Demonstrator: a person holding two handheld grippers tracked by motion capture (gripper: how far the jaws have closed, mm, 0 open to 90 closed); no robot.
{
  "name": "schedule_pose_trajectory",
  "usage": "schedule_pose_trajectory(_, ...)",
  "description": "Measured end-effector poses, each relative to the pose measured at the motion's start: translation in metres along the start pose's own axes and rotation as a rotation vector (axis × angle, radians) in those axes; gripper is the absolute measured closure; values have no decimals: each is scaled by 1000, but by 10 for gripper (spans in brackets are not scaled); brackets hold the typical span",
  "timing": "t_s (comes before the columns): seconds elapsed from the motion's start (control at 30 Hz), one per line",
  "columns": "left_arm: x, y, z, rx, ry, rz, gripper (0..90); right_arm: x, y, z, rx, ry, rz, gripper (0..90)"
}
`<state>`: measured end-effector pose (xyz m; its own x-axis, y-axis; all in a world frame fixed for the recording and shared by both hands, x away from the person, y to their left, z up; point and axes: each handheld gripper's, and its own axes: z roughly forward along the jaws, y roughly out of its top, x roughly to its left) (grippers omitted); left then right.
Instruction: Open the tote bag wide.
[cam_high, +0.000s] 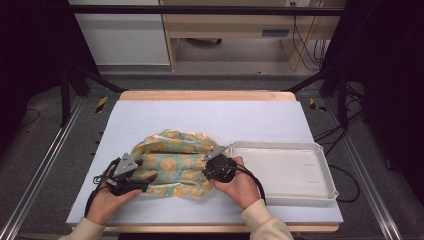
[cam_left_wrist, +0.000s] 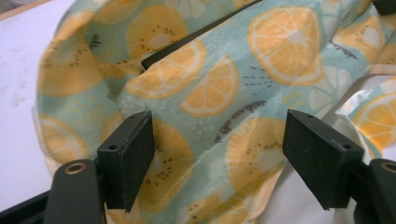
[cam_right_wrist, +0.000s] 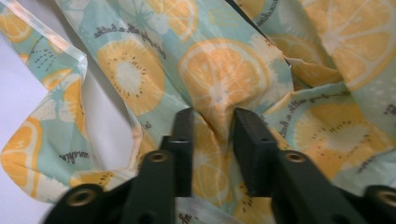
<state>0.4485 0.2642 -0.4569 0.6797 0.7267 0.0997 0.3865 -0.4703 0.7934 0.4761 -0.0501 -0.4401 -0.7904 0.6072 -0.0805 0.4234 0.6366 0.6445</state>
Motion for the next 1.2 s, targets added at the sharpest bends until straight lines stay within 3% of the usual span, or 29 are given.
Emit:
schedule_pose_trajectory(0.17,-1,2,-2,-5,-2,-5,253,-1,-2,-2,-15,-10,-3,889)
schedule_pose_trajectory(0.3,1,5,-9,-25,5,-14,263,-2,-3,-5,-28,-19,-10,900)
schedule_pose_trajectory(0.4,7,12,-20,-53,31,-9,268,-2,-3,-12,-58,-39,-19,900)
schedule_pose_trajectory(0.6,29,29,-33,-88,107,-33,298,7,-8,-21,-97,-6,-59,900)
schedule_pose_trajectory(0.73,48,42,-24,-67,127,-38,329,8,-15,-20,-96,24,-71,900)
schedule_pose_trajectory(0.87,58,52,-8,10,98,-5,359,9,-21,-17,-78,46,-88,900)
schedule_pose_trajectory(0.93,61,56,-2,39,132,22,414,10,-22,-16,-65,54,-105,900)
schedule_pose_trajectory(0.97,63,56,2,47,126,21,482,12,-23,-16,-56,57,-116,900)
schedule_pose_trajectory(1.07,68,55,12,84,90,1,618,13,-26,-14,-39,69,-131,900)
schedule_pose_trajectory(1.2,76,51,15,86,117,-24,794,14,-28,-13,-10,82,-148,900)
